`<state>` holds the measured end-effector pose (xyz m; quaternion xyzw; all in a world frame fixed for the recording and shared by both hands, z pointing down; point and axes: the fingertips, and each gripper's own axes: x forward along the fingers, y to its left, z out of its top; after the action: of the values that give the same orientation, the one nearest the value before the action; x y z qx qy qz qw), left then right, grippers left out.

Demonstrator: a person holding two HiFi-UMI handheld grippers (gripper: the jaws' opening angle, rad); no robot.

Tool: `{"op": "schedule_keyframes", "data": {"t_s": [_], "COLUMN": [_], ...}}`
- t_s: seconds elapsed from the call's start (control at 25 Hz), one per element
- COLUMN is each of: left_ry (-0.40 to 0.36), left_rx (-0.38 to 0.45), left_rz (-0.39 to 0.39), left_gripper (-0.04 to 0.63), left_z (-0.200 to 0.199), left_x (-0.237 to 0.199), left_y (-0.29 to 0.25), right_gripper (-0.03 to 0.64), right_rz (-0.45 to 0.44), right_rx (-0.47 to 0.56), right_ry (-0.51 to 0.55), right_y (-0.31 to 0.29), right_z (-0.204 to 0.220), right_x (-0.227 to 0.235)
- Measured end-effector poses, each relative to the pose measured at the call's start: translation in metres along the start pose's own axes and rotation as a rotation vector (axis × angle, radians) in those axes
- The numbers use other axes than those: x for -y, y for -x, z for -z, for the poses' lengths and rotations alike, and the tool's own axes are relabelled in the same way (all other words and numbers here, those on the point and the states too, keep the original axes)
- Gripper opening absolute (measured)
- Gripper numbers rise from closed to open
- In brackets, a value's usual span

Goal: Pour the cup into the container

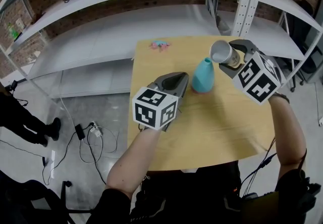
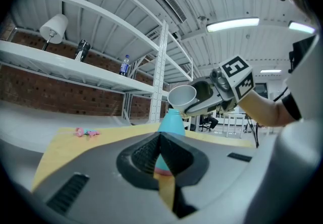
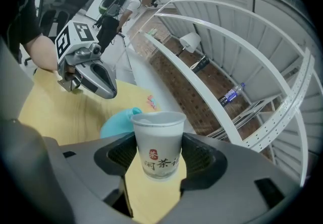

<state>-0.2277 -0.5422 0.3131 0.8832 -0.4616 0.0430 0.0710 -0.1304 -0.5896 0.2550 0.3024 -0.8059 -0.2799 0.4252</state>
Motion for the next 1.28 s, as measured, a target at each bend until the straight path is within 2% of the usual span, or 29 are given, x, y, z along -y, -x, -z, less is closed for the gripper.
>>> {"op": "schedule_keyframes", "data": {"t_s": [0.76,1.28], "left_ry": [0.022,0.022], "left_rx": [0.000,0.004], "left_rz": [0.012,0.022], "left_gripper": [0.000,0.000], "left_z": [0.0016,0.0016], "left_x": [-0.0008,0.0003], "left_y": [0.0004,-0.0003], "right_gripper": [0.282,0.282], "right_rz": [0.022,0.021], "right_rx": [-0.057,-0.073], "right_ry": [0.146,0.179], "right_y": [-0.0028,-0.0056], "right_z": [-0.0055,-0.0068], "right_x": [-0.0001,-0.0002]}}
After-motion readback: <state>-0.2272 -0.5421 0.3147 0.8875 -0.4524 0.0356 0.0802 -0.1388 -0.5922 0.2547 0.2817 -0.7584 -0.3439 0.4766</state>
